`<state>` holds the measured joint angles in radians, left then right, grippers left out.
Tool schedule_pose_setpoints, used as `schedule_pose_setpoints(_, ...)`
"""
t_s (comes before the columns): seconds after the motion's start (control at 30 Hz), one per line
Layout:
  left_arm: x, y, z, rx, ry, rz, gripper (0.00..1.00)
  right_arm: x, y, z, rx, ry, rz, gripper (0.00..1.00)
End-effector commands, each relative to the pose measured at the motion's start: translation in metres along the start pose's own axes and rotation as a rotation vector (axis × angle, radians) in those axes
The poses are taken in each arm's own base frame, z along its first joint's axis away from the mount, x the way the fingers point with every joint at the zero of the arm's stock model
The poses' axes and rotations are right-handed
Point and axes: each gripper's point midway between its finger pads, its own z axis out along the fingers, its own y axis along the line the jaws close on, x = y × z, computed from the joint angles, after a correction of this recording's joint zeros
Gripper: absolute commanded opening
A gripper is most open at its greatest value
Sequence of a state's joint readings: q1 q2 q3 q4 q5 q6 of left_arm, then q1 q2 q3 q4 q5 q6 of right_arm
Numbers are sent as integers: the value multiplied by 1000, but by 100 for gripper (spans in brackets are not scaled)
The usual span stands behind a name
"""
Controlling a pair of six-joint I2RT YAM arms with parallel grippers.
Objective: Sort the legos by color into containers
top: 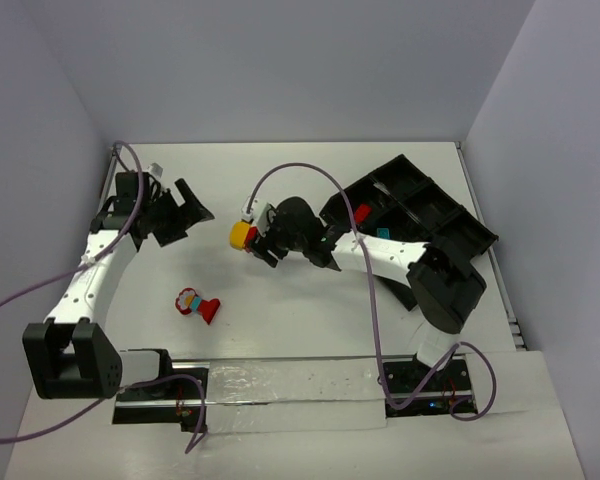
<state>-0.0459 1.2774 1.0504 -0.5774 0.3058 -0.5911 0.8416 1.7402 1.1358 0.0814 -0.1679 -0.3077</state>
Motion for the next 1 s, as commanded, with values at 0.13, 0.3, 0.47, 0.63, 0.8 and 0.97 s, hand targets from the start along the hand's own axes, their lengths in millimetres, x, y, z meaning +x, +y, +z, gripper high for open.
schedule_pose_setpoints(0.13,1,-84,-37,521,47,87,99,-39,-13,-29,61,-104,-24,59)
schedule_pose_setpoints(0.3,6,-100,-48,664,86,102,99,-48,-15,-40,74,-125,-25,59)
schedule_pose_setpoints(0.47,8,-101,-47,702,126,94,99,-56,-16,-51,82,-145,-40,59)
schedule_pose_setpoints(0.63,5,-100,-49,773,160,43,99,-65,-19,-65,102,-164,-52,59)
schedule_pose_setpoints(0.8,6,-97,-45,767,169,52,99,-72,-20,-76,114,-183,-60,59)
schedule_pose_setpoints(0.97,9,-99,-46,802,196,43,99,-79,-19,-79,107,-203,-60,59)
